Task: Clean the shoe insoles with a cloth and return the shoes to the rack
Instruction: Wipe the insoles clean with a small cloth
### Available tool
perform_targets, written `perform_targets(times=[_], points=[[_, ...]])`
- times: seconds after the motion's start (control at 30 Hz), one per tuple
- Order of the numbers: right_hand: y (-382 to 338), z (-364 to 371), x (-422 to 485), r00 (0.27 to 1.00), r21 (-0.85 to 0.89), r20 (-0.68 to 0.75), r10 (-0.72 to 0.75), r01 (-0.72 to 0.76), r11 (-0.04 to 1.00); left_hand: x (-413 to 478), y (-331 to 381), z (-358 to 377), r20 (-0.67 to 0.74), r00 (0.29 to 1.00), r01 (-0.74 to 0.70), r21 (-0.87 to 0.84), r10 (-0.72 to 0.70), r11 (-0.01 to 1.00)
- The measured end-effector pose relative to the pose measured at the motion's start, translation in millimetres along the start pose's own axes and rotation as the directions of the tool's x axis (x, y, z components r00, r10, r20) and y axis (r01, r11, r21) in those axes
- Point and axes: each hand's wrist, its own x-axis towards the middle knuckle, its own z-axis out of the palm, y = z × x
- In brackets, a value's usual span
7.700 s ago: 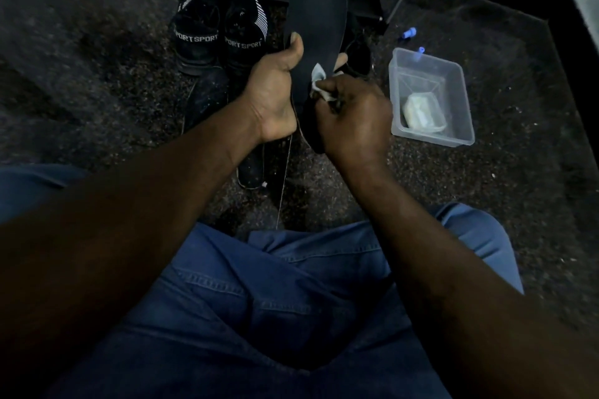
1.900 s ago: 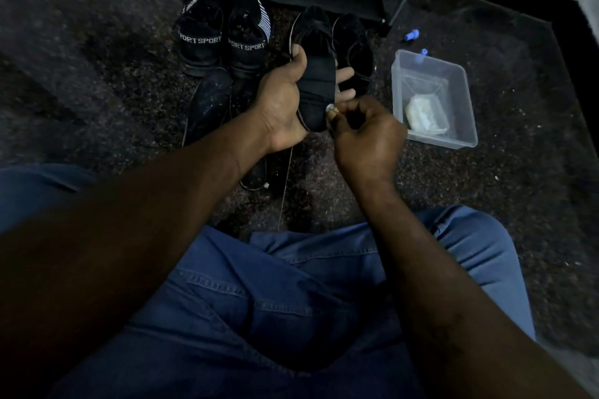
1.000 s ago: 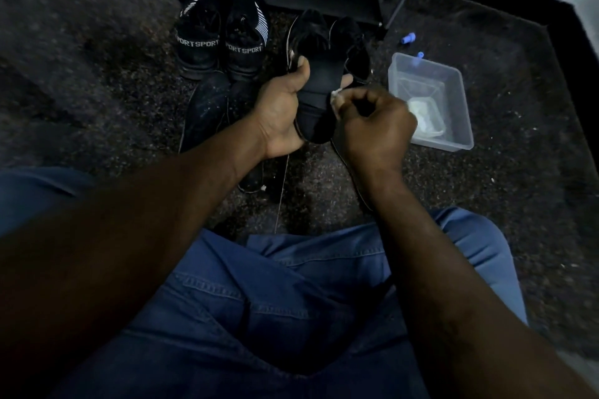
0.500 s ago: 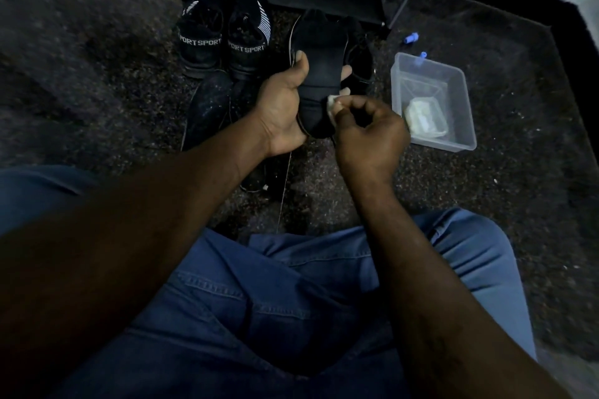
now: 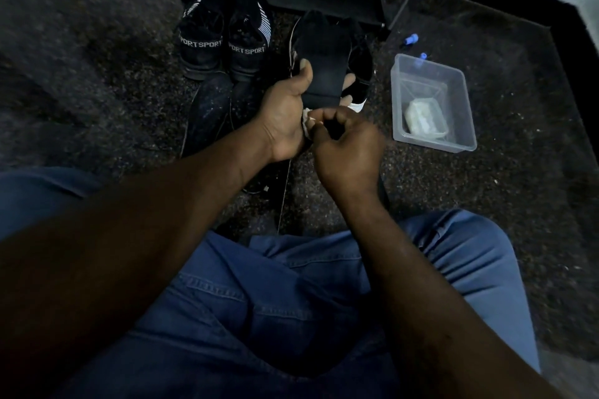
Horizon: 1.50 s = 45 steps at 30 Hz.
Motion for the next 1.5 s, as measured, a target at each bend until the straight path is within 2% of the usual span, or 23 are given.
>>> perform_targets(times=[0.1, 0.17, 0.3, 0.43, 0.5, 0.63, 0.77, 0.93, 1.03, 1.13, 1.27, 1.37, 1.5], points=[[7.2, -6.0, 6.6, 0.994, -0.186, -0.071, -0.089, 0.075, 0.980, 1.7, -0.5, 0.0, 0.000, 1.000, 0.016, -0.014, -0.016, 1.000], [7.9, -11.6, 14.3, 0.992, -0.214, -0.102, -0.077, 0.054, 0.975, 2.8, 0.7, -1.2, 0.013, 0.999, 0.040, -0.018, -0.040, 0.999], [1.1, -9.2, 13.6, 0.996, -0.173, -0.089, -0.013, -0.003, 0.985, 4.9, 1.4, -2.6, 0.010, 0.999, 0.032, -0.019, -0.031, 0.999], [-13.8, 1.5, 5.8, 0.998, -0.003, -0.013, 0.068, -0.068, 0.998, 2.9, -1.6, -3.4, -0.005, 1.000, 0.021, -0.007, -0.021, 1.000], [-14.4, 1.8, 4.3, 0.999, 0.048, -0.008, 0.049, -0.048, 0.998, 1.5, 0.3, -2.7, 0.002, 1.000, 0.023, -0.022, -0.023, 0.999], [-0.1, -3.9, 4.1, 0.994, -0.097, -0.087, -0.067, 0.059, 0.994, -1.9, -0.3, 1.7, 0.007, 1.000, 0.029, 0.024, -0.029, 0.999], [7.4, -12.4, 18.2, 0.991, -0.159, -0.125, -0.045, 0.025, 0.987, -6.8, 4.6, 8.1, 0.024, 0.999, 0.043, -0.006, -0.043, 0.999], [4.9, -8.8, 11.9, 0.989, -0.143, -0.147, 0.014, -0.035, 0.989, -4.3, 3.9, 6.7, 0.024, 0.999, 0.045, -0.013, -0.045, 0.999], [-3.4, 0.2, 2.2, 0.997, -0.029, -0.066, 0.050, -0.051, 0.998, -1.6, 0.7, 2.9, -0.003, 1.000, 0.020, -0.017, -0.020, 1.000], [-7.8, 2.7, -5.8, 0.999, 0.018, -0.026, -0.024, 0.025, 1.000, -1.7, 0.4, 0.6, -0.004, 1.000, 0.016, -0.006, -0.016, 1.000], [9.8, -5.7, -0.3, 0.990, -0.114, -0.070, -0.124, 0.115, 0.987, -2.6, -1.0, 4.7, 0.004, 0.999, 0.035, -0.012, -0.035, 0.999], [18.5, -13.6, 8.2, 0.991, -0.178, -0.106, -0.076, 0.056, 0.982, -3.7, 1.2, 4.9, 0.008, 0.999, 0.032, -0.045, -0.032, 0.998], [25.2, -28.1, 19.4, 0.985, -0.166, -0.171, -0.006, -0.022, 0.986, -4.3, 4.2, 5.3, 0.039, 0.999, 0.017, -0.073, -0.015, 0.997]])
